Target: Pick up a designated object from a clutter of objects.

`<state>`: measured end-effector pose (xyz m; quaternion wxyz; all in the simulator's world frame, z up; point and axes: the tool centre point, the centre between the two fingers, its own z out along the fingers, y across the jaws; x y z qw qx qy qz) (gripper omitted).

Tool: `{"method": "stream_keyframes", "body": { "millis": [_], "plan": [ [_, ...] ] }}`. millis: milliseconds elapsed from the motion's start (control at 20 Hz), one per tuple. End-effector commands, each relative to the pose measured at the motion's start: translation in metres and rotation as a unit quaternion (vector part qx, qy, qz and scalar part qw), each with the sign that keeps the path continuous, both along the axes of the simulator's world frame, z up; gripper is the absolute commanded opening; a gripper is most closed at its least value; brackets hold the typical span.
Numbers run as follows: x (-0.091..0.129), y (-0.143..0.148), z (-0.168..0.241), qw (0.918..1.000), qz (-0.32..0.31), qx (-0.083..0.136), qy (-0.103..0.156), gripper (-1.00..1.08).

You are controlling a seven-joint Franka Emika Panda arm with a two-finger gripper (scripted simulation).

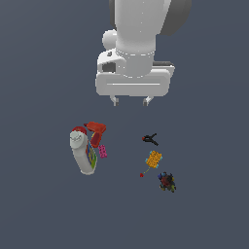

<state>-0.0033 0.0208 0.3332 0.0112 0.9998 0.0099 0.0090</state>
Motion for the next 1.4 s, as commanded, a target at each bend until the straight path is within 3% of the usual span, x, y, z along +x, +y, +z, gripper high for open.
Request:
{"method": "stream_keyframes", "body": {
  "millis": [0,550,950,1350],
  "plan": [
    [0.000,0.000,0.000,1.0000,0.000,0.000,0.000,1.00],
    [0.009,-0.006,0.026,0.9996,0.006,-0.008,-0.026,1.00],
    [0.010,-0.001,0.012,0.9990,0.036,-0.010,-0.023,1.00],
    [0.013,0.012,-0.024,0.9928,0.117,-0.017,-0.016,1.00]
  ]
}}
